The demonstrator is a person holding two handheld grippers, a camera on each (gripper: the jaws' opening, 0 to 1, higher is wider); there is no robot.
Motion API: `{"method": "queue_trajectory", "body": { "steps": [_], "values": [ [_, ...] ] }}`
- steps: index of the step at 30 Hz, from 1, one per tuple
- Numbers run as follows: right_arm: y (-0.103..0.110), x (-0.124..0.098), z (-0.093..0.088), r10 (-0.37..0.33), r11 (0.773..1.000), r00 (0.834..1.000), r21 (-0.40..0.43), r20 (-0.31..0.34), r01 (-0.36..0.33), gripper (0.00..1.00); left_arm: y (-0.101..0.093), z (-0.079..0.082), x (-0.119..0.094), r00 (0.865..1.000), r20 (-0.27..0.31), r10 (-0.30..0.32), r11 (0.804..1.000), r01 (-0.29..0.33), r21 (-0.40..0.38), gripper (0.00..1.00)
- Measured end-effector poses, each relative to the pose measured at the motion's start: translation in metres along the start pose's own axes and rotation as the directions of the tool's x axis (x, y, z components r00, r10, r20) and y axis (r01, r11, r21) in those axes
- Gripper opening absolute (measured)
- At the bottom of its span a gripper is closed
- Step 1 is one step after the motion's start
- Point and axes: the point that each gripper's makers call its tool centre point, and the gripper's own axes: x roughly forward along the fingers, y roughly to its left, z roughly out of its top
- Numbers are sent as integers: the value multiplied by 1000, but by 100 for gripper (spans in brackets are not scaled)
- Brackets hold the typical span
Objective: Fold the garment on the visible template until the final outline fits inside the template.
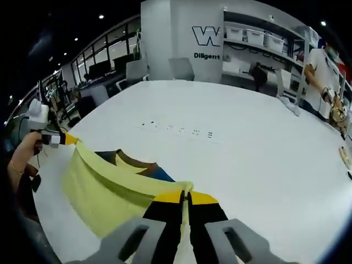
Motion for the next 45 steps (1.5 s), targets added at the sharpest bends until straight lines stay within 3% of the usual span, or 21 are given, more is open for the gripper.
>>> {"method": "queue_trajectory", "body": {
  "steps": [15, 33, 43, 45],
  "values": [
    [-8, 33, -26, 0, 1000, 998, 9, -58, 0, 0, 5, -18, 26, 999, -35, 10, 1000, -10, 18, 4],
    [-3, 43, -49, 17, 1000, 996, -18, -85, -19, 0, 10, -30, 47, 999, -45, 8, 998, -6, 60, 4],
    [1, 47, -60, 18, 1000, 994, -22, -106, -21, 0, 13, -28, 49, 999, -31, 7, 997, -5, 71, 4],
    [3, 47, -57, 17, 1000, 996, 15, -83, -16, 0, 12, -26, 48, 1000, -26, -6, 995, 9, 100, 4]
  ]
}}
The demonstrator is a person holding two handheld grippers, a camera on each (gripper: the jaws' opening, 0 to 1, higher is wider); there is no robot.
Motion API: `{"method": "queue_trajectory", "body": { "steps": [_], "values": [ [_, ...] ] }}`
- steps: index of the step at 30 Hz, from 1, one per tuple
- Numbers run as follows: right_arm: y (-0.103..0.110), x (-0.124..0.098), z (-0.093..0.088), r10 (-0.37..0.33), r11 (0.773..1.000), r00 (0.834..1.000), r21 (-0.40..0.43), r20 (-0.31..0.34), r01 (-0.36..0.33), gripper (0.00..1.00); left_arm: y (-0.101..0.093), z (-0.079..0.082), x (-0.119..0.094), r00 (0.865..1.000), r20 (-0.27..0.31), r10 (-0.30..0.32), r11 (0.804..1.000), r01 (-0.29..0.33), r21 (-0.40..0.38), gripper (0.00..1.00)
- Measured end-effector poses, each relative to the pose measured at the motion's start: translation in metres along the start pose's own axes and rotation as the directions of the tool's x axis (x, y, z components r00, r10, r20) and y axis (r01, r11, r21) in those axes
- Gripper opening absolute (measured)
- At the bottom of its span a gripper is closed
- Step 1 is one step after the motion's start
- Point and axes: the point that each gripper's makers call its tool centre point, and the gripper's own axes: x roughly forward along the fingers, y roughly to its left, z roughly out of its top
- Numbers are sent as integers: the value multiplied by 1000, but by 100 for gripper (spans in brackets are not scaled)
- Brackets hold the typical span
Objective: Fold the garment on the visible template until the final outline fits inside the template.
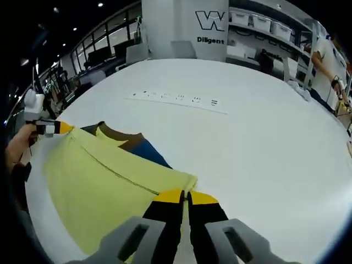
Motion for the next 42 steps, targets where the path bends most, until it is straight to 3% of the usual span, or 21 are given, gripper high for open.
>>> {"method": "queue_trajectory", "body": {
  "steps": [1, 4, 13, 18, 22, 27, 29, 30, 34, 36, 42],
  "values": [
    [1, -2, 1, -8, 997, 1000, 72, 12, 7, 0, 0, 5, -2, 1000, 26, -3, 1000, 3, 20, 4],
    [5, -7, 5, 22, 994, 998, 103, 53, -28, 4, 1, 6, -6, 1000, 28, -5, 999, 4, 40, 9],
    [19, -16, 6, 46, 998, 995, 47, 84, -50, 33, -5, 12, -19, 997, 66, -32, 997, 28, 66, 43],
    [22, -19, 8, 59, 998, 993, 3, 103, -60, 46, -13, 12, -26, 995, 84, -61, 992, 51, 115, 49],
    [24, -25, 8, 71, 997, 992, -38, 108, -67, 50, -18, 12, -31, 991, 101, -86, 984, 68, 165, 54],
    [21, -29, 4, 70, 993, 991, -105, 113, -58, 53, -19, 9, -33, 989, 111, -99, 947, 59, 314, 55],
    [20, -29, 5, 74, 985, 990, -164, 123, -54, 53, -19, 7, -32, 990, 104, -95, 943, 56, 327, 54],
    [19, -30, 7, 74, 976, 988, -213, 136, -44, 54, -19, 7, -31, 988, 117, -101, 930, 52, 363, 53],
    [20, -28, 8, 86, 957, 986, -287, 142, -42, 52, -21, 6, -30, 985, 124, -120, 912, 60, 406, 43],
    [20, -25, 8, 100, 939, 985, -341, 139, -48, 50, -20, 7, -29, 982, 140, -124, 887, 46, 460, 35],
    [13, -18, 5, 91, 899, 987, -436, 130, -25, 43, -14, 5, -25, 985, 130, -112, 877, 37, 478, 30]
  ]
}}
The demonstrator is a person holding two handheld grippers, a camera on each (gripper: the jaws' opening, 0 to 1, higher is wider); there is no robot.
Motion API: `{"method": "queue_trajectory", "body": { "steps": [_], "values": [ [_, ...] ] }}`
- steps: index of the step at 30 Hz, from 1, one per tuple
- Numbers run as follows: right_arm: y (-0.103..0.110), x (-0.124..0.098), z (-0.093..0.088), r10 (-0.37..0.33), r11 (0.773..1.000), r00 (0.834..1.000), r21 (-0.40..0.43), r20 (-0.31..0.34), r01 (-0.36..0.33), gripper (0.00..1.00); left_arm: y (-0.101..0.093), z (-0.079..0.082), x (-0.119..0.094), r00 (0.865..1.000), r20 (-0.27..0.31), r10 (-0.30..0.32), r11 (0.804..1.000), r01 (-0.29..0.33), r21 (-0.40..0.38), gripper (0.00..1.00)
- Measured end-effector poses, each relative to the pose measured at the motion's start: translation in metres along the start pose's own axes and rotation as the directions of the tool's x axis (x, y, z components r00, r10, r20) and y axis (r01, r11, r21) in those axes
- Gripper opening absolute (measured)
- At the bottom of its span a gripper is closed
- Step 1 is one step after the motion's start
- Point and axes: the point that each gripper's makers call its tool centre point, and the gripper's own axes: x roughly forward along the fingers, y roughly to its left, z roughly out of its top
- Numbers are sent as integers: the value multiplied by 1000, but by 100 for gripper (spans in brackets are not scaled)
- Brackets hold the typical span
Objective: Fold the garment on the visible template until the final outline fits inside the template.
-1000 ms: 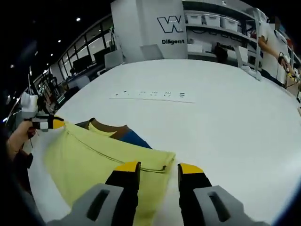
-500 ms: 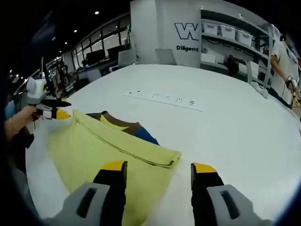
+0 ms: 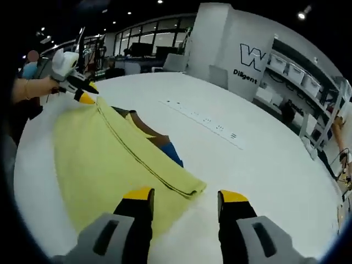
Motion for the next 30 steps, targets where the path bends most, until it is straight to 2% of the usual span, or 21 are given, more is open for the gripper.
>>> {"method": "queue_trajectory", "body": {
  "steps": [6, 13, 16, 19, 24, 26, 28, 30],
  "values": [
    [-5, 2, -5, 3, 999, 1000, -46, -19, -4, 35, -1, 1, 3, 1000, 5, -16, 995, 16, 100, 30],
    [-10, 2, -7, 4, 995, 1000, -100, -26, -7, 32, -5, -1, 5, 999, -8, -37, 979, 38, 200, 30],
    [-15, 1, -1, -24, 975, 999, -222, -21, 19, 26, -3, -1, 5, 1000, -12, -27, 965, 29, 262, 27],
    [-12, 4, 2, -11, 972, 1000, -236, -15, 7, 26, -2, -2, 6, 1000, -13, -26, 961, 29, 274, 24],
    [-13, 9, 1, -20, 954, 1000, -301, -24, 12, 23, 0, 1, 6, 1000, -2, -19, 957, 19, 288, 21],
    [-13, 9, -1, -24, 937, 999, -350, -35, 10, 20, 2, 3, 6, 1000, 7, -14, 955, 11, 296, 22],
    [-14, 9, -1, -41, 909, 998, -416, -44, 19, 19, 1, 7, 7, 1000, 18, -18, 946, 11, 324, 24],
    [-10, 9, -1, -29, 908, 999, -419, -39, 10, 18, -3, 8, 8, 999, 16, -36, 932, 27, 363, 25]
  ]
}}
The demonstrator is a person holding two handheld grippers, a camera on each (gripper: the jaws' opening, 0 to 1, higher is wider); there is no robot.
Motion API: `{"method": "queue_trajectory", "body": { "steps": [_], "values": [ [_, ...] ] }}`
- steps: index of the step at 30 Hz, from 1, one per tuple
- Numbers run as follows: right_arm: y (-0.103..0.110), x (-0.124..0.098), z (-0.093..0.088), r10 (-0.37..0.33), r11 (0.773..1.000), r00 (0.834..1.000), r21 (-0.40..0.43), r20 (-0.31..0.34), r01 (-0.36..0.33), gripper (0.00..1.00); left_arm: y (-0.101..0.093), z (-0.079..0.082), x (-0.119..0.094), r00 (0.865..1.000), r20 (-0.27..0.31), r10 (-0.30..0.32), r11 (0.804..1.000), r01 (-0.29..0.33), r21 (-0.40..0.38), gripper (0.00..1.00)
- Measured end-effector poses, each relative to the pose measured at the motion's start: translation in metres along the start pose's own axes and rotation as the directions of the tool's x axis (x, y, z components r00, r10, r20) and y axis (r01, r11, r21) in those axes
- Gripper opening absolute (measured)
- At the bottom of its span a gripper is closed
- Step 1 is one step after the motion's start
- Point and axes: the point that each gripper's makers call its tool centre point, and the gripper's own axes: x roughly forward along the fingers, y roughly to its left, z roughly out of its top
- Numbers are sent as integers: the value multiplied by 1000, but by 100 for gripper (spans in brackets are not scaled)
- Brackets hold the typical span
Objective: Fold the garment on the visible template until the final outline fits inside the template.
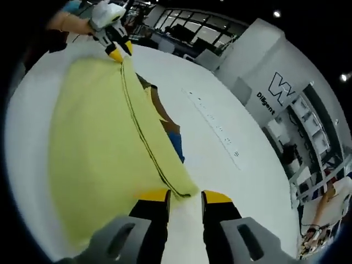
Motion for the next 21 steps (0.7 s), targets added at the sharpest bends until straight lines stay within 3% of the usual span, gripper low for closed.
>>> {"method": "queue_trajectory", "body": {
  "steps": [7, 10, 16, 21],
  "values": [
    [2, 3, -1, 3, 995, 1000, -100, -31, -6, 14, -4, 1, 5, 1000, -19, -9, 998, 10, 59, 18],
    [4, 5, -8, 5, 982, 997, -187, -83, -21, 14, -7, 0, 8, 999, -28, -20, 998, 22, 58, 13],
    [4, 9, -5, -3, 965, 996, -263, -87, -20, 4, -8, -2, 11, 999, -34, -19, 998, 21, 53, 8],
    [4, 13, -4, -4, 960, 996, -279, -94, -23, 0, -6, -3, 13, 999, -31, -19, 999, 20, 36, 7]
  ]
}}
